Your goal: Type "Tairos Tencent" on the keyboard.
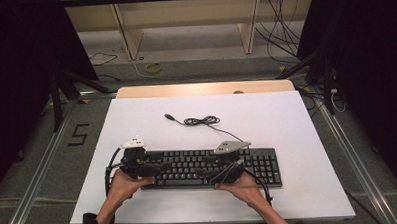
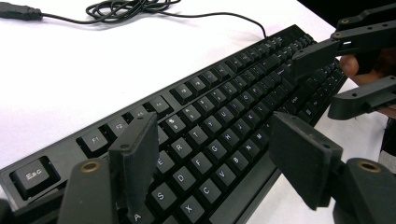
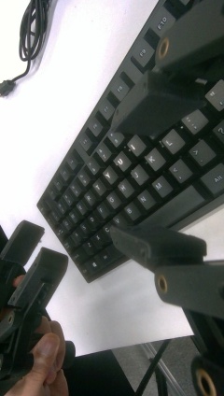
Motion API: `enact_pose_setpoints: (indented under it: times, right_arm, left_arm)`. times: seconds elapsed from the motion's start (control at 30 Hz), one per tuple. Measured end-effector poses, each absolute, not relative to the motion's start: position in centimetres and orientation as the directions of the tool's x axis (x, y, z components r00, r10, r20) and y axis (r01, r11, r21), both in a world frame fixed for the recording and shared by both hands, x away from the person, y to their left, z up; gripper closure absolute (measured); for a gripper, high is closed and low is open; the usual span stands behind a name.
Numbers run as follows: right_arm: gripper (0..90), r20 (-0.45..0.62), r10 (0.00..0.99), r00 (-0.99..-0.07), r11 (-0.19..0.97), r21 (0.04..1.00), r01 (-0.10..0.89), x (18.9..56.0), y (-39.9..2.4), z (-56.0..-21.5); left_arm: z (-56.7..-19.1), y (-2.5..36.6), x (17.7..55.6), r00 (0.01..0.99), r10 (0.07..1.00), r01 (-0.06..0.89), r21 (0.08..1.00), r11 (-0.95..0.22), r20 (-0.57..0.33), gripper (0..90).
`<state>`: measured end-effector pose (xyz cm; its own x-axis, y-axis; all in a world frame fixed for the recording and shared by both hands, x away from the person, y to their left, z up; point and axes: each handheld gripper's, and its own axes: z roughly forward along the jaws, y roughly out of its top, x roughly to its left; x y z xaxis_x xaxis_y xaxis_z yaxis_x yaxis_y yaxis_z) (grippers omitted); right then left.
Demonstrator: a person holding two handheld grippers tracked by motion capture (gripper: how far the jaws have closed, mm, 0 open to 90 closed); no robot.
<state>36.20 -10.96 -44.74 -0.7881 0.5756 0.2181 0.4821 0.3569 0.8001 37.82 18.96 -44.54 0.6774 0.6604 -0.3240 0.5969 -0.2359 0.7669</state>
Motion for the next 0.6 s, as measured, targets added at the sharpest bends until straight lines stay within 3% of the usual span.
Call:
enact_pose_setpoints:
  times: [0.6]
  right_arm:
    - [38.8, 0.226, 0.591, -0.775, 0.319, 0.816, 0.482, 35.3, -12.6, -44.5]
  left_arm:
    - [-45.0, 17.0, 39.3, 0.686, 0.666, 0.599, 0.747, -0.288, -0.292, 35.1]
